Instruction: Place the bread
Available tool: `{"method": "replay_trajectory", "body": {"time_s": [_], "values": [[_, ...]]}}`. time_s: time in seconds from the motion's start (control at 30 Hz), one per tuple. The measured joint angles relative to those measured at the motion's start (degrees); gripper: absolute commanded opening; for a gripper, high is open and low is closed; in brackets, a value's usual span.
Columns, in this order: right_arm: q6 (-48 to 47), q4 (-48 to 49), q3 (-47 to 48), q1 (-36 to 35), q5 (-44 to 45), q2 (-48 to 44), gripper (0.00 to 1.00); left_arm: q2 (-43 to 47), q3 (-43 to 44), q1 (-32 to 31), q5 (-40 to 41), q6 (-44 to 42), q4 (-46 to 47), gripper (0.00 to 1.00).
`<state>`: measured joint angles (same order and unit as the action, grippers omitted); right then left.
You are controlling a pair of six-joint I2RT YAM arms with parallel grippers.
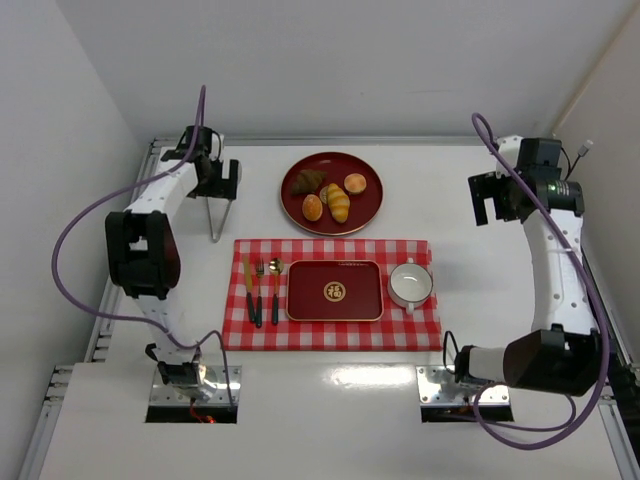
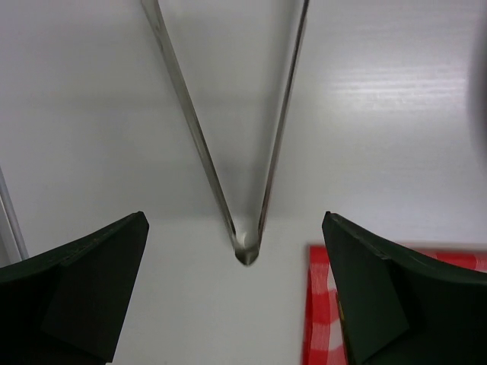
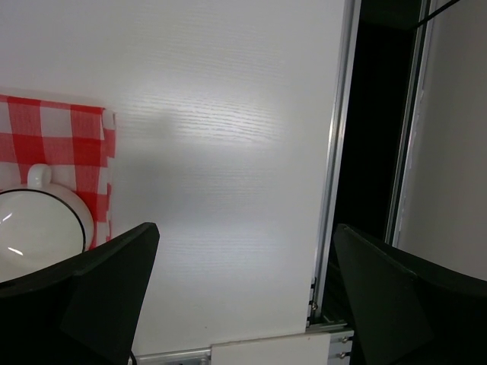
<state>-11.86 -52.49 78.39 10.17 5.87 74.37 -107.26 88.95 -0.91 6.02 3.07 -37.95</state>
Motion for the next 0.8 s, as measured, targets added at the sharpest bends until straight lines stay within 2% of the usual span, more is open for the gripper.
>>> {"method": "replay_trajectory", "body": {"time_s": [0.33,0.8], "values": [[-1.7,-0.3,1.5,1.3,0.3,4.3,1.00,-14.2,12.1,1.3,0.0,0.5,0.3,1.00],[-2.0,-0.2,4.6,2.9,0.4,8.0,1.00,-20.8,13.7,1.3,1.9,0.6,-0.3,1.00]]}}
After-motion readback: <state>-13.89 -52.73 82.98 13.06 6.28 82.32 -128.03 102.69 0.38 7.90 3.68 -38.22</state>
